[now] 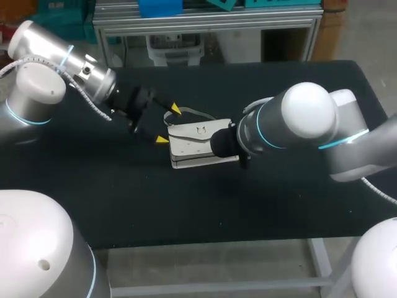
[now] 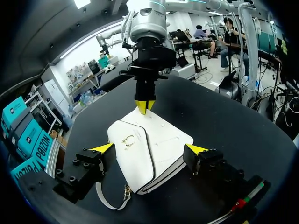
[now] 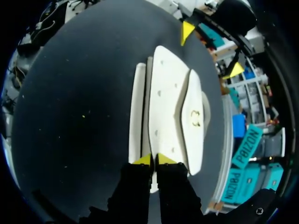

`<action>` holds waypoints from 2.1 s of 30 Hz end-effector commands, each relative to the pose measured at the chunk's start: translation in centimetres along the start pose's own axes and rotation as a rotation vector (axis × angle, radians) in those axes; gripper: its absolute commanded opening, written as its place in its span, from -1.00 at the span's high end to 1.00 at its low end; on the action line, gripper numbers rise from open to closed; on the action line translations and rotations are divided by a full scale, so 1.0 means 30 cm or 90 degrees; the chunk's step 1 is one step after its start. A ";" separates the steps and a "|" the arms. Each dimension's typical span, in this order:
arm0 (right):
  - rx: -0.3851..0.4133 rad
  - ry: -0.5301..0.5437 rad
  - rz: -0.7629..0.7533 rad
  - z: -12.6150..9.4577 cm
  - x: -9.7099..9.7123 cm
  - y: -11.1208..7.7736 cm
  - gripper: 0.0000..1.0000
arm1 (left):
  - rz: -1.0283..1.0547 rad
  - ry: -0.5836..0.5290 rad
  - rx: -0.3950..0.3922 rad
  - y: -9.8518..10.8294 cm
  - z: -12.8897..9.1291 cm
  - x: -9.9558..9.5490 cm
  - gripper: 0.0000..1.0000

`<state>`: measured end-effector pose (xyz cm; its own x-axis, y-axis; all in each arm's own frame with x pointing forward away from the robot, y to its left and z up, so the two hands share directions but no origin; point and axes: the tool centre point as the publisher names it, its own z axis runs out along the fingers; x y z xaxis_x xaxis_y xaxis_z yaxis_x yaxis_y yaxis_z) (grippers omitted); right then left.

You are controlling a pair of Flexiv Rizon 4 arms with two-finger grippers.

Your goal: Pick up the bag, open it, inspect its contents, close it, and place it on the opposite side

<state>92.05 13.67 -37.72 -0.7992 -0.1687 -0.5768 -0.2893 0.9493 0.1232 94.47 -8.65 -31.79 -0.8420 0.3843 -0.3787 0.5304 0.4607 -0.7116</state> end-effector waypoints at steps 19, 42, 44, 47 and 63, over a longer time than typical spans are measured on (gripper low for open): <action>-0.001 -0.003 0.003 -0.003 0.039 0.031 1.00 | 0.042 -0.023 0.006 -0.016 0.028 -0.003 -1.00; -0.008 -0.007 0.020 -0.020 0.062 0.057 1.00 | 0.304 -0.148 -0.058 -0.045 0.120 0.027 -0.44; -0.008 -0.007 0.020 -0.020 0.062 0.057 1.00 | 0.316 -0.151 -0.064 -0.048 0.125 0.032 -0.43; -0.008 -0.007 0.020 -0.020 0.062 0.057 1.00 | 0.333 -0.151 -0.075 -0.046 0.136 0.038 -0.36; -0.008 -0.007 0.020 -0.020 0.062 0.057 1.00 | 0.370 -0.169 -0.127 -0.028 0.196 0.016 -0.08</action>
<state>89.92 14.89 -37.74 -0.8060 -0.1382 -0.5755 -0.2688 0.9518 0.1479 93.21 -12.74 -34.19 -0.4025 0.4260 -0.8103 0.8955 0.3669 -0.2520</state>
